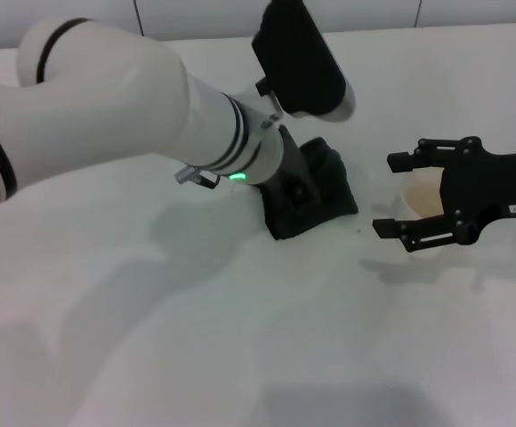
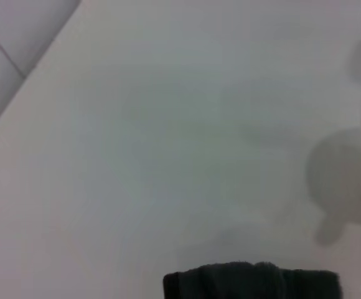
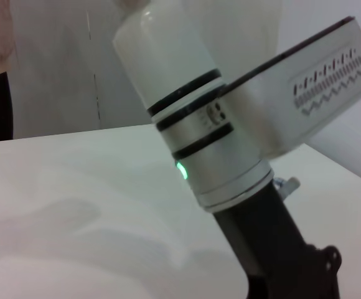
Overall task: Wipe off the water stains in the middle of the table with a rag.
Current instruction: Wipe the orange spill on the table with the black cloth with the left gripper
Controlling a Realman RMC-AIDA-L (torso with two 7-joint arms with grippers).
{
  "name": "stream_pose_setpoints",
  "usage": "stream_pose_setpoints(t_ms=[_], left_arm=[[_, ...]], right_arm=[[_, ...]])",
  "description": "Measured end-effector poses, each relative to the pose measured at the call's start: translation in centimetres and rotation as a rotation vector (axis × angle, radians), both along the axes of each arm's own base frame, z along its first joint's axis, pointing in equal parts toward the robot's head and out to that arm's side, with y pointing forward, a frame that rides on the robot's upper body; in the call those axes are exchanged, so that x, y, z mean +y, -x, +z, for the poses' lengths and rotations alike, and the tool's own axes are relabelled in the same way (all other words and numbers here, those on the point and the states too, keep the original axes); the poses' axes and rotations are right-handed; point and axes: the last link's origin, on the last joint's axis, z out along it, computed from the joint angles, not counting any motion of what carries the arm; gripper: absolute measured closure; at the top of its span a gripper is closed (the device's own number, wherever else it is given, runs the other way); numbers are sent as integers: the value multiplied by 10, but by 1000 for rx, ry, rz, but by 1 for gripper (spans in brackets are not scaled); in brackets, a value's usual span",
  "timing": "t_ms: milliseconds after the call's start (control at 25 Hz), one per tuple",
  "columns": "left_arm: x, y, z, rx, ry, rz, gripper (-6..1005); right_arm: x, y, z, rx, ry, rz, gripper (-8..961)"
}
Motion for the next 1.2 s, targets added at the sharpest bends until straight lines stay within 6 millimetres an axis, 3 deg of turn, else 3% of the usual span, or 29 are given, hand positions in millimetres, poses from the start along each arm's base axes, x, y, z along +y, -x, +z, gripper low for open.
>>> stream_pose_setpoints(t_ms=[1200], left_arm=[[-14, -12, -16, 16, 25, -207, 921]], right_arm=[[0, -2, 2, 2, -6, -7, 78]])
